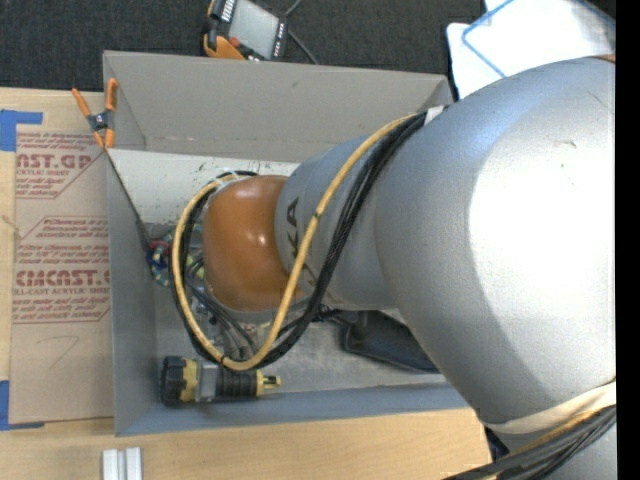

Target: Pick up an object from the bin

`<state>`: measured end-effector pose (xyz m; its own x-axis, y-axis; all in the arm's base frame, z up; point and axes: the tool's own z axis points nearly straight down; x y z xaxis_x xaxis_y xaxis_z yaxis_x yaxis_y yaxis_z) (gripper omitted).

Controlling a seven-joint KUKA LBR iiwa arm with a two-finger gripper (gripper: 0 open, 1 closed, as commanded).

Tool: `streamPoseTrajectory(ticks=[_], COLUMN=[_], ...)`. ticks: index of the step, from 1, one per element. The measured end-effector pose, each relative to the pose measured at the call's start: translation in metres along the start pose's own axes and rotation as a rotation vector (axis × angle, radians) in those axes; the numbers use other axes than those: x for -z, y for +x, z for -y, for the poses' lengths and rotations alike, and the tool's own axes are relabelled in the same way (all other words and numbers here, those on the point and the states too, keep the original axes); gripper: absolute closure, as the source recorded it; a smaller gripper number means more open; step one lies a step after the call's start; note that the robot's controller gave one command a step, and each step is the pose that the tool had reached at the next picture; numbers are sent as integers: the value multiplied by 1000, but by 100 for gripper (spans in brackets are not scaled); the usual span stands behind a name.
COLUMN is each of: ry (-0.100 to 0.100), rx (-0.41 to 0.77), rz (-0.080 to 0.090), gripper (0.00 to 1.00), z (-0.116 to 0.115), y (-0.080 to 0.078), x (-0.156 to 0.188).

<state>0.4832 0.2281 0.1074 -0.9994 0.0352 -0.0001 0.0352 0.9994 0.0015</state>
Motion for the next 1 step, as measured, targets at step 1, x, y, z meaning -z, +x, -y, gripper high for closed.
streamPoseTrajectory(ticks=[1], ry=[0], rx=[475], rz=[9], gripper=[0], z=[30], y=[-7], x=[-30])
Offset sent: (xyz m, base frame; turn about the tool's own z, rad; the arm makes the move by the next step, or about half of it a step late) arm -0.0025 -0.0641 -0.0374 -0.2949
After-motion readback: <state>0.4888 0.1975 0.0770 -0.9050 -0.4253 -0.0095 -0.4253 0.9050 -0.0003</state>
